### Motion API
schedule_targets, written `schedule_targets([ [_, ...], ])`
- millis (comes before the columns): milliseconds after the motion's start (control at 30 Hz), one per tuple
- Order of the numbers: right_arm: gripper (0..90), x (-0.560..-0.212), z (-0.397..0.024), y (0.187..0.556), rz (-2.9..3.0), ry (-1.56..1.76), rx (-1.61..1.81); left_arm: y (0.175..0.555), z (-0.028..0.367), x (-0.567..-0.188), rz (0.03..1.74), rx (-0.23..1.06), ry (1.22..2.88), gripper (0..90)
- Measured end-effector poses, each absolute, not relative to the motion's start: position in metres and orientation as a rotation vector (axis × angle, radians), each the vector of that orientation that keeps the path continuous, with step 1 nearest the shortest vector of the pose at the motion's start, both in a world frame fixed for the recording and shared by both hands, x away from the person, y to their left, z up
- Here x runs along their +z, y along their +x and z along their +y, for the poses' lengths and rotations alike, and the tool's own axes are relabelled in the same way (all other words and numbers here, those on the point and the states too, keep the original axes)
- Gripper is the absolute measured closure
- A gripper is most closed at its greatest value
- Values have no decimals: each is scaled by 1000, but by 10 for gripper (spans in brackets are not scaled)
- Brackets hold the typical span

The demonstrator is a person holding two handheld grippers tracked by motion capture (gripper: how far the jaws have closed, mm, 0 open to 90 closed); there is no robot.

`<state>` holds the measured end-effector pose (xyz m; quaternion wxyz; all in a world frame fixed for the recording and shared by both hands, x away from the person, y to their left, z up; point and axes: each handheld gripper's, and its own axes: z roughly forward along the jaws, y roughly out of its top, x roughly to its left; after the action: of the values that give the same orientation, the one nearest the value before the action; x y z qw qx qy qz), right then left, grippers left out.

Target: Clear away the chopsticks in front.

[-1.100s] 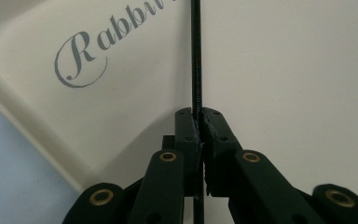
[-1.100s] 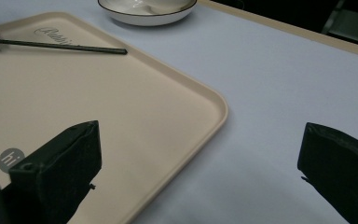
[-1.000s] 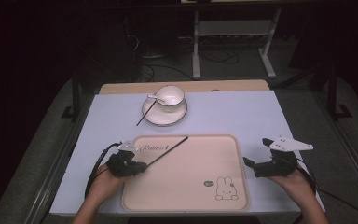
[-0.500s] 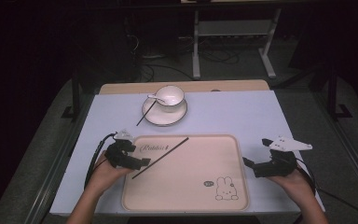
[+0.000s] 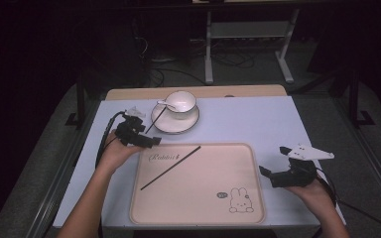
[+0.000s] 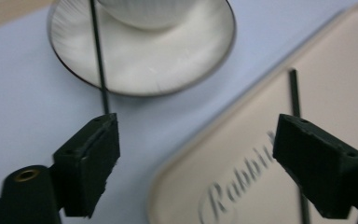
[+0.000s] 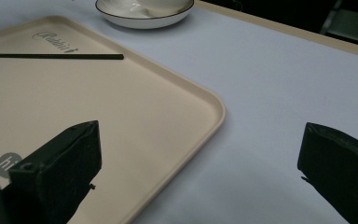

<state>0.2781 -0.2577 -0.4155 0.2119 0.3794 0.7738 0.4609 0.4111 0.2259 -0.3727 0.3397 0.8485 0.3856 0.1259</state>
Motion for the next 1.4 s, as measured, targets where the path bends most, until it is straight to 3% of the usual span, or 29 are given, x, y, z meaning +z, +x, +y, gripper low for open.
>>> schedule_targets([
  [233,0,-414,-258,276,2139,1044,1303,454,224,-368,1053,398,2153,554],
  [367,0,-414,-259,275,2147,1040,1300,477,217,-378,1087,414,2164,663],
  [633,0,-415,-257,277,2156,1037,1309,502,215,-401,1168,398,2167,710],
  [967,0,-416,-257,278,2161,1042,1302,510,211,-418,1177,415,2154,736],
  [1233,0,-417,-257,278,2166,1044,1291,513,210,-425,1189,421,2160,841],
  [1400,0,-417,-258,277,2164,1048,1284,513,210,-424,1186,437,2154,853],
])
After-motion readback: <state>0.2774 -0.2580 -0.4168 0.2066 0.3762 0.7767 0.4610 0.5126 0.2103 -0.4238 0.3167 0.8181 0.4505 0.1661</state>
